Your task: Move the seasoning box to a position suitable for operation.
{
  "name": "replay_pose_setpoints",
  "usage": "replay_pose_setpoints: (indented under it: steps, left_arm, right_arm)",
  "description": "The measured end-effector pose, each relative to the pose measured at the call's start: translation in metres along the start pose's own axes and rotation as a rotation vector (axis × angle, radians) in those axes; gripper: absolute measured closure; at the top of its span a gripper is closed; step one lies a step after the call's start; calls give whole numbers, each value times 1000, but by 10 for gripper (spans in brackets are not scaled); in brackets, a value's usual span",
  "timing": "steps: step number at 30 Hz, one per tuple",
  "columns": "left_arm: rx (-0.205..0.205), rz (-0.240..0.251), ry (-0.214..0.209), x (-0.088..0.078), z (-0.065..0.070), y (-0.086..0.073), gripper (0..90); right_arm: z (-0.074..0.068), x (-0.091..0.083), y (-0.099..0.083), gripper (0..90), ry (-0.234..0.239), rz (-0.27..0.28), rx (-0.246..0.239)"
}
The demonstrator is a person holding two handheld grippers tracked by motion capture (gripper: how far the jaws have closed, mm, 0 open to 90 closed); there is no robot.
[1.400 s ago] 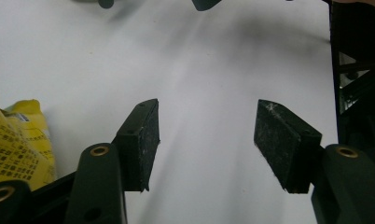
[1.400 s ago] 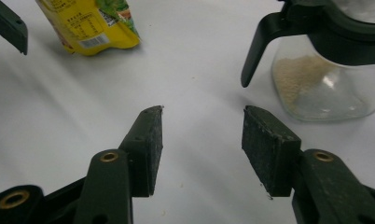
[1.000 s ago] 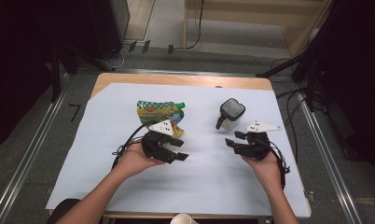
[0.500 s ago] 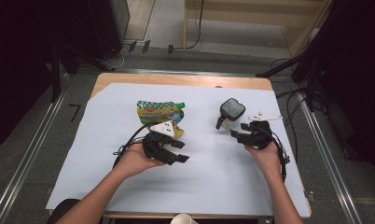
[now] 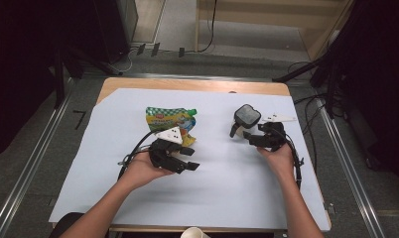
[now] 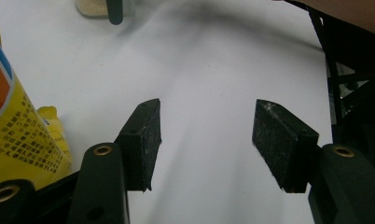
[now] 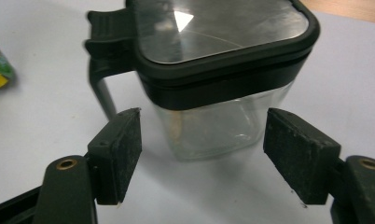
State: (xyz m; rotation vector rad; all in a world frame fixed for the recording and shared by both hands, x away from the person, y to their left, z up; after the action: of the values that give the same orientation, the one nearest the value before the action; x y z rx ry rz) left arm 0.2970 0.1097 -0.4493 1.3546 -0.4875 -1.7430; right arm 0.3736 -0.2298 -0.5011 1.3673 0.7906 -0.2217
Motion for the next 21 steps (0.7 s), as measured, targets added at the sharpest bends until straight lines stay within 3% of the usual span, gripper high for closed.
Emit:
replay_pose_setpoints:
  steps: [5, 15, 21]
  left_arm:
    - [-15, 0, 3, -2, 0, -5, 428]
    - [-20, 12, 33, -8, 5, -12, 439]
    - [-26, -1, 52, -9, 7, -17, 441]
  right_arm:
    - [9, 11, -1, 224, 29, 10, 17]
    - [2, 34, 3, 126, 11, 16, 20]
    - [-2, 43, 5, 112, -3, 28, -8]
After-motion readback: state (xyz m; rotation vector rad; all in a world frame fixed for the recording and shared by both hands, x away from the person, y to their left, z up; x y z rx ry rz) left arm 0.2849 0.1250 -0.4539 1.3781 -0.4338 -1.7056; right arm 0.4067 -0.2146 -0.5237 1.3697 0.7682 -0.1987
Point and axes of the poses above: each handheld gripper's, and its own axes: x roughly forward along the jaws, y roughly out of its top, z roughly to its right, the point moved 1 cm from there along x, roughly forward along the jaws, and after that the axes turned 11 degrees about -y, right-handed, at the moved point
